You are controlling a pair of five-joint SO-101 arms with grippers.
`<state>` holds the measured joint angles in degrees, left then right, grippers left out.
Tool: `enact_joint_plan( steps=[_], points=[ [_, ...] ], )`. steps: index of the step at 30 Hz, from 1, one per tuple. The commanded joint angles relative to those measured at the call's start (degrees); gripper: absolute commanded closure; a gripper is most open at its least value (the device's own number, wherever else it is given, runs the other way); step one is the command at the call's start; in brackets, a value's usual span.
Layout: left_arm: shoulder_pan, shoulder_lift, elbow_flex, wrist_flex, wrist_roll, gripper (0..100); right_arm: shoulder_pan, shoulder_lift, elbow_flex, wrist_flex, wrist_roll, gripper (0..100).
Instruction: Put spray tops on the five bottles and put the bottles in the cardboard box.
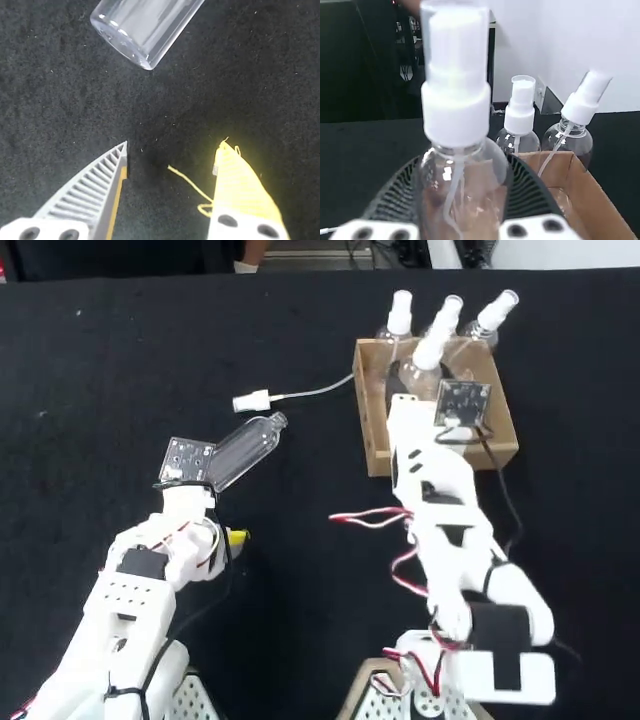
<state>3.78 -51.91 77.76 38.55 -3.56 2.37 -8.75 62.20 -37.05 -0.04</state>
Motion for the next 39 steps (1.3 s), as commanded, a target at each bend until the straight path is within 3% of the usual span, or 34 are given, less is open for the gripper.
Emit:
enact_joint_plan(
  steps=[1,12,36,39],
  points=[
    [0.57,-1.05,-0.66,-0.88,0.26,73,-0.44,3.47,-5.05,-5.54,-0.35,98.8],
    [0.57,-1.05,-0.66,-0.88,0.26,73,-0.79,17.89,-5.32,-20.48,-0.35,98.8],
    [0.57,-1.05,-0.66,-0.88,0.26,73,-3.34,25.36,-9.71,-20.13,-0.09,98.5],
    [0.57,-1.05,-0.66,-0.88,0.26,73,-3.43,25.36,-9.54,-20.13,-0.26,94.9]
  ],
)
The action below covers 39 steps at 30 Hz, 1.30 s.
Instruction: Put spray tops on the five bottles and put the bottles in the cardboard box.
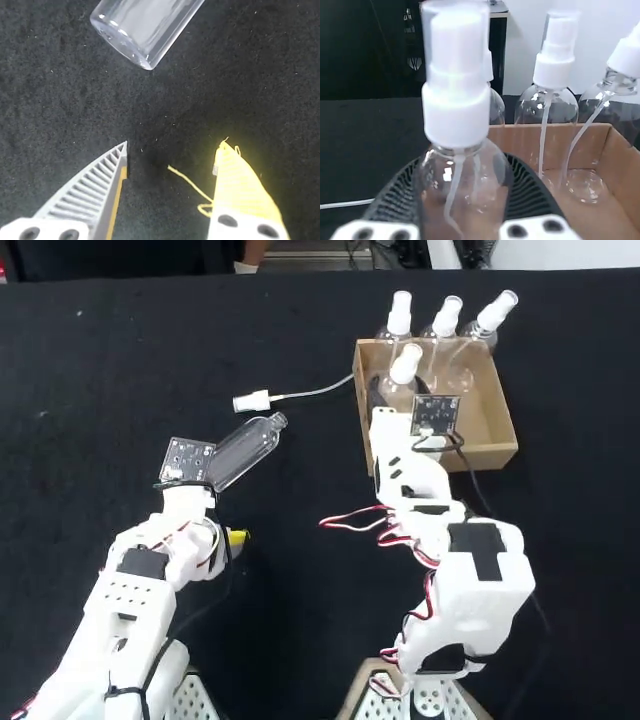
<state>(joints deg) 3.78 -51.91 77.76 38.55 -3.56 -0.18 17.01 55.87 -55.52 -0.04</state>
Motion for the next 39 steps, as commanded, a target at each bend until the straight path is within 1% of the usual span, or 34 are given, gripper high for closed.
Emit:
enact_joint_plan(
  steps=[1,4,7,15,26,28,31,33,39],
  points=[
    [0.57,-1.05,-0.66,-0.88,0.26,73,-0.97,-0.4,-3.03,-1.67,-0.44,91.3],
    [0.57,-1.05,-0.57,-0.88,0.26,73,-1.67,-0.31,-2.86,-1.58,-0.44,80.4],
    [0.57,-1.05,-0.57,-0.88,0.26,73,-2.37,-0.31,-2.77,-1.58,-0.44,75.0],
    [0.57,-1.05,-0.57,-0.88,0.26,73,-2.81,-0.4,-2.86,-1.58,-0.44,77.9],
    [0.57,-1.05,-0.57,-0.88,0.26,73,-1.76,-0.92,-2.77,-1.93,-0.18,77.1],
    [0.57,-1.05,-0.57,-0.97,0.26,73,-1.76,-0.92,-2.68,-1.76,-0.18,73.2],
    [0.57,-1.05,-0.57,-0.97,0.26,73,-1.76,-1.19,-1.54,-1.67,-0.18,63.3],
    [0.57,-1.05,-0.57,-0.97,0.26,73,-1.93,-2.33,-0.04,-1.67,-0.35,58.7],
    [0.57,-1.05,-0.57,-0.97,0.26,73,-1.67,-11.74,6.64,-1.67,-0.44,59.5]
  ],
)
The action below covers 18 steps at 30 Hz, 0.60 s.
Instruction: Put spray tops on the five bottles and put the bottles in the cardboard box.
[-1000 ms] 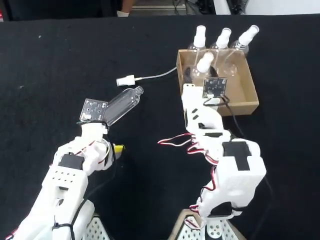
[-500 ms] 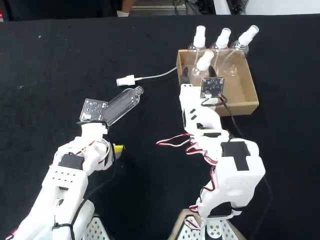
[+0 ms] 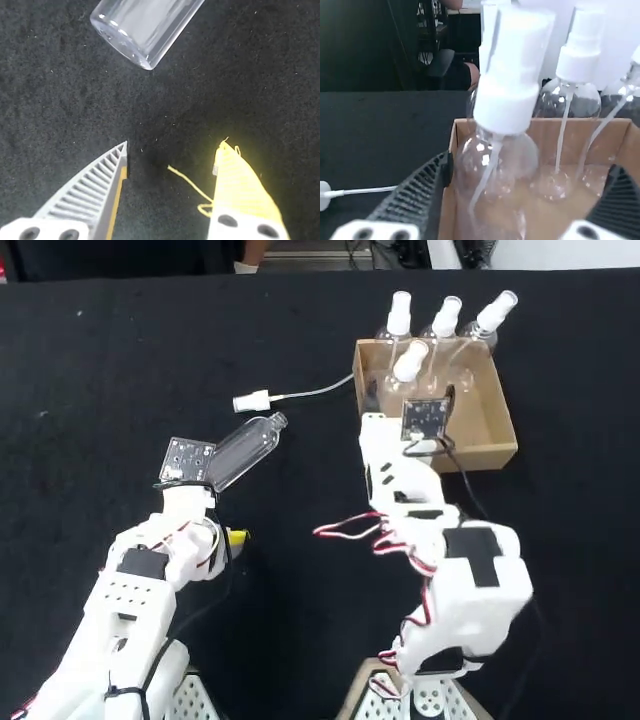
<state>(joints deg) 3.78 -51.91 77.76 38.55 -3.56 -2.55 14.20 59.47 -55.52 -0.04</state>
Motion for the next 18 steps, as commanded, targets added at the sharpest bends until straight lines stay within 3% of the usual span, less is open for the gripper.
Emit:
enact_joint_plan(
  steps=[1,8,13,18],
  points=[
    [0.57,-1.05,-0.57,-0.97,0.26,73,0.7,-11.12,4.62,-1.67,-0.44,59.6],
    [0.57,-1.05,-0.57,-0.97,0.26,73,1.76,-28.53,15.25,3.43,-0.53,59.5],
    [0.57,-1.05,-0.57,-0.97,0.26,73,4.22,-43.03,15.87,24.53,-8.26,59.5],
    [0.57,-1.05,-0.57,-0.97,0.26,73,7.65,-61.76,15.6,52.84,-14.86,59.5]
  ],
)
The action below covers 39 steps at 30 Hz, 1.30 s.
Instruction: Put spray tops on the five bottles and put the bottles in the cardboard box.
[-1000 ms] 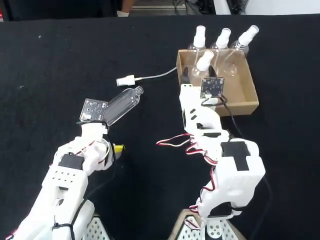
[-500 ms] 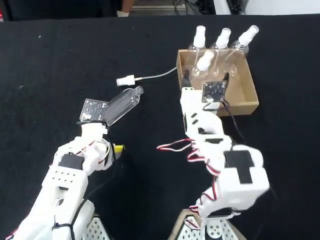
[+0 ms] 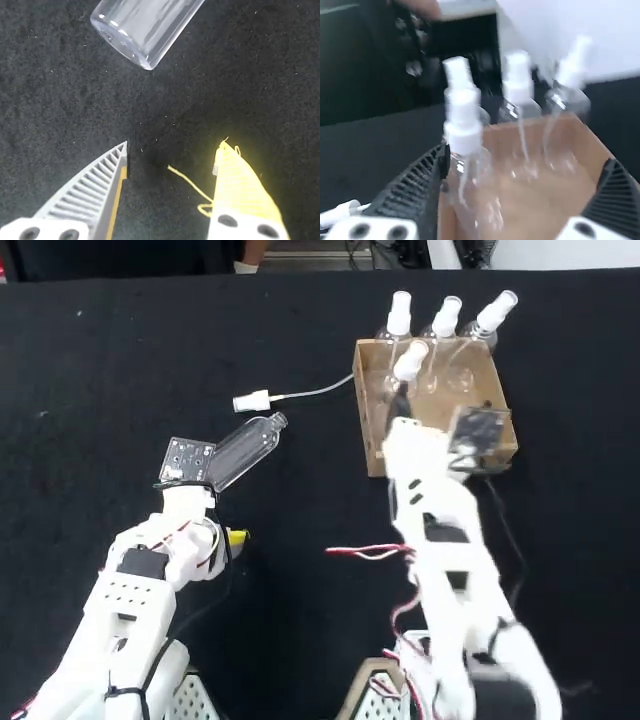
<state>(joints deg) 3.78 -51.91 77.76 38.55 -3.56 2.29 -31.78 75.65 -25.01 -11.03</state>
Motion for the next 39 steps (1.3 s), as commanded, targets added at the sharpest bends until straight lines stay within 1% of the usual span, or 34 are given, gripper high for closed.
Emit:
enact_joint_plan(
  steps=[1,3,5,8,11,13,16,20,22,25,30,34,39],
  points=[
    [0.57,-1.05,-0.57,-0.97,0.26,73,2.81,-19.91,-0.48,28.48,-3.69,59.5],
    [0.31,-1.05,-0.57,-0.97,0.26,73,2.46,-28.35,-0.75,40.18,-3.78,59.6],
    [0.13,-1.05,-0.66,-0.97,0.26,73,0.97,-36.79,-1.1,49.32,-3.78,59.6],
    [0.13,-1.05,-0.66,-0.97,0.26,73,-4.57,-47.87,-1.36,58.37,-4.13,59.6],
    [0.13,-1.05,-0.66,-0.97,0.26,73,-13.45,-56.22,-0.84,62.15,-4.22,59.6],
    [0.13,-1.05,-0.66,-0.97,0.26,73,-20.13,-58.59,-0.31,62.86,-5.19,59.6],
    [0.04,-1.05,-0.66,-0.97,0.26,73,-28.31,-58.15,1.71,58.02,-9.32,59.6],
    [-0.13,-1.05,-0.75,-0.79,0.26,73,-35.16,-53.67,4.7,46.59,-13.71,59.6],
    [-1.01,-1.05,-0.92,-0.62,0.26,73,-36.48,-49.63,4.53,42.11,-16.0,59.6],
    [-5.05,-1.05,-1.27,-0.88,0.26,73,-36.66,-41.89,1.63,37.27,-21.01,59.6],
    [-13.32,-1.05,-3.65,-0.35,0.7,73,-36.84,-25.71,-6.37,33.85,-30.15,59.6],
    [-18.07,-1.05,-5.05,-0.35,0.79,73,-36.75,-11.12,-14.37,31.56,-35.25,59.6],
    [-25.1,-1.05,-6.64,-0.44,1.58,73,-36.92,6.9,-27.21,31.56,-40.09,59.6]
  ],
)
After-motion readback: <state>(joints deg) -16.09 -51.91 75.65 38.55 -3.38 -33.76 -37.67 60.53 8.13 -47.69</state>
